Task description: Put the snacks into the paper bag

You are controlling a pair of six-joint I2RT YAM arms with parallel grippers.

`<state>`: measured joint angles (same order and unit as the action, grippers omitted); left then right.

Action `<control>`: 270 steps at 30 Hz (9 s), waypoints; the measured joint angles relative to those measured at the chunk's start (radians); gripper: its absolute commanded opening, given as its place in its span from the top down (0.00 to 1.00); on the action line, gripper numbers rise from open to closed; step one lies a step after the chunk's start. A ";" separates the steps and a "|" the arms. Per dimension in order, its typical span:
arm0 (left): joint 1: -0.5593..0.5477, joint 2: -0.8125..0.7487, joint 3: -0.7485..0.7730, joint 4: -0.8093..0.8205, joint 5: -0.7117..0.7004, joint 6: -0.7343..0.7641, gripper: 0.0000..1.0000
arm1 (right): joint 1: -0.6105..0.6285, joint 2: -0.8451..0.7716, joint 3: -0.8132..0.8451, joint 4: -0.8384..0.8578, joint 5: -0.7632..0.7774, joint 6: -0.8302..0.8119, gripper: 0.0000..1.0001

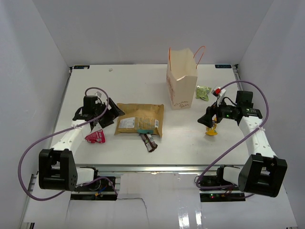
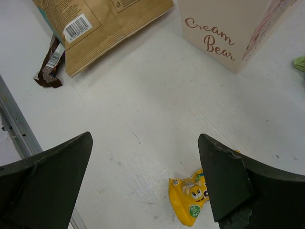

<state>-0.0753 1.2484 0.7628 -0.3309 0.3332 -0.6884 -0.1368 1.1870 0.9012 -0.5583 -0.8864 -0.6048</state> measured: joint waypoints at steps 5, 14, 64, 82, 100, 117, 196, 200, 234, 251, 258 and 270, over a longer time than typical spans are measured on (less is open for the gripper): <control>-0.014 0.113 0.020 -0.038 -0.049 0.078 0.04 | 0.000 0.061 0.000 0.000 -0.008 -0.002 0.03; -0.042 0.233 0.011 -0.010 -0.012 0.190 0.13 | 0.000 0.072 0.000 0.000 -0.006 -0.007 0.02; -0.025 0.096 0.067 0.278 0.375 -0.077 1.00 | 0.816 0.154 0.119 0.342 0.635 0.084 0.05; -0.025 -0.028 0.240 0.351 0.383 -0.235 1.00 | 0.524 0.116 0.345 0.313 0.359 0.184 0.05; -0.029 0.055 0.547 0.398 0.401 -0.291 1.00 | 0.317 -0.035 0.214 0.266 0.090 0.258 0.04; -0.185 0.538 1.439 0.403 0.399 -0.349 1.00 | 0.140 -0.129 0.103 0.256 0.053 0.264 0.04; -0.356 0.940 1.664 0.567 0.250 -0.462 1.00 | 0.111 -0.135 -0.067 0.298 -0.013 0.329 0.01; -0.352 0.940 1.656 0.503 0.267 -0.407 1.00 | 0.111 -0.135 -0.067 0.298 -0.013 0.329 0.01; -0.346 0.973 1.658 0.146 0.293 -0.024 1.00 | 0.111 -0.135 -0.095 0.299 0.002 0.328 0.02; -0.376 1.022 1.662 0.140 0.250 -0.034 0.34 | 0.111 -0.118 -0.099 0.254 0.140 0.303 0.02; -0.375 1.020 1.662 0.142 0.242 -0.037 0.30 | 0.111 -0.109 -0.099 0.231 0.243 0.327 0.02; -0.384 1.014 1.621 0.122 0.246 -0.038 0.29 | 0.111 0.031 -0.003 0.195 0.422 0.417 0.01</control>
<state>-0.4595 2.2623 2.3836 -0.2092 0.5793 -0.7265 -0.0257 1.2179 0.8978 -0.3637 -0.4644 -0.1879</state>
